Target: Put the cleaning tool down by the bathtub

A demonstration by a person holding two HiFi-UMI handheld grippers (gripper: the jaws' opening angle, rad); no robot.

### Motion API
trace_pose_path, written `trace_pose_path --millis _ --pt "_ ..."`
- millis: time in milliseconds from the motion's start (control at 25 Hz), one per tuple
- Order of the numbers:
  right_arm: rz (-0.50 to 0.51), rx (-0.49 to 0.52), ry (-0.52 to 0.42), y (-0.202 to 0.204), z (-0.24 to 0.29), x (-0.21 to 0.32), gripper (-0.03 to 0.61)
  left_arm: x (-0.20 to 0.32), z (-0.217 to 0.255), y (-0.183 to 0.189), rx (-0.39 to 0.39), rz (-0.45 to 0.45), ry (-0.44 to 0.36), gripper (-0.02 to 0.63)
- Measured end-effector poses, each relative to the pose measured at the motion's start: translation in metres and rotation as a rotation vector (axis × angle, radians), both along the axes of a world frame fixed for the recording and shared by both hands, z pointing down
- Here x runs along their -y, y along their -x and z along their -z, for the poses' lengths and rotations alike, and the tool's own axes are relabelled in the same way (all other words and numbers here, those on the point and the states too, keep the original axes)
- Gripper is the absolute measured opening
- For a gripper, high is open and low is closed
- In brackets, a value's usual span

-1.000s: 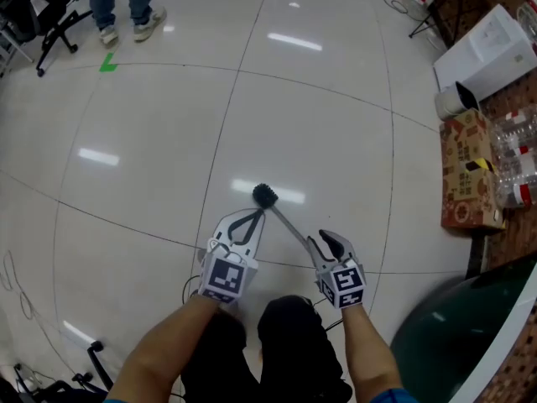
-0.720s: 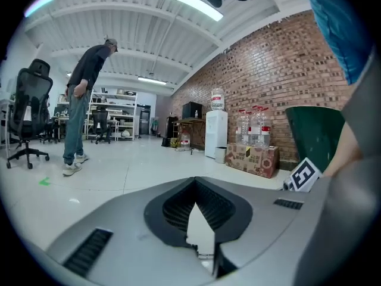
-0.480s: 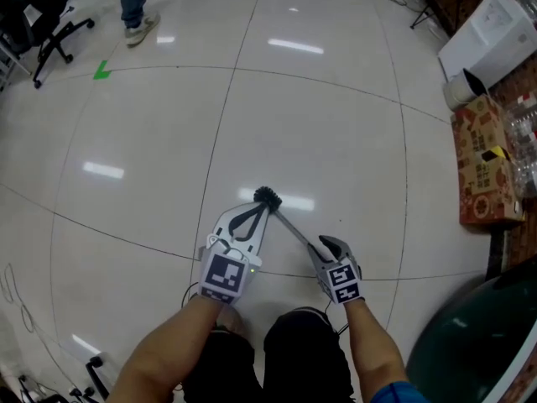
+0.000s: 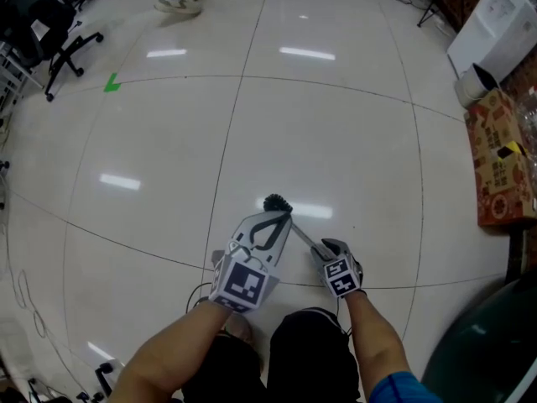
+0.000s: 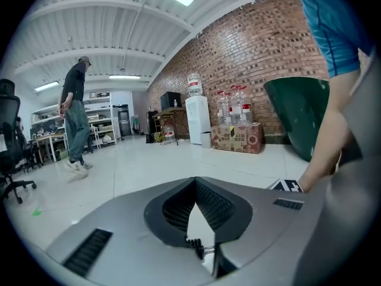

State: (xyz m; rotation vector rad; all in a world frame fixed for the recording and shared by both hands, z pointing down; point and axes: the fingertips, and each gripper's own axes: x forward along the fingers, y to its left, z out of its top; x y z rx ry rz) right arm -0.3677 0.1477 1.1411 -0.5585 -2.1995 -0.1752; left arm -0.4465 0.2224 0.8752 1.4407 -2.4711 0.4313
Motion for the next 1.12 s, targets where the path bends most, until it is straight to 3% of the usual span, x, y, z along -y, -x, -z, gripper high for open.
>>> trace_pose_path --millis 440,600,680,840,1120 --pt "0.117 -0.201 -0.151 -0.024 -0.075 -0.006 0.173 -0.018 -0.006 0.012 -0.024 0.044 0.028 0.0" --pt "0.134 -0.224 -0.155 -0.029 -0.081 -0.006 0.145 -0.016 -0.011 0.011 -0.027 0.033 0.043 0.0" --pt "0.12 -0.244 -0.143 -0.031 -0.082 -0.006 0.102 -0.011 -0.012 0.011 -0.024 0.022 0.046 0.0" --pt "0.067 -0.256 -0.1 -0.031 -0.073 -0.003 0.097 -0.011 -0.012 0.013 -0.017 0.021 0.041 0.0" --pt "-0.077 -0.144 -0.034 -0.008 -0.013 0.013 0.095 -0.01 -0.007 0.006 -0.052 0.042 0.024 0.0"
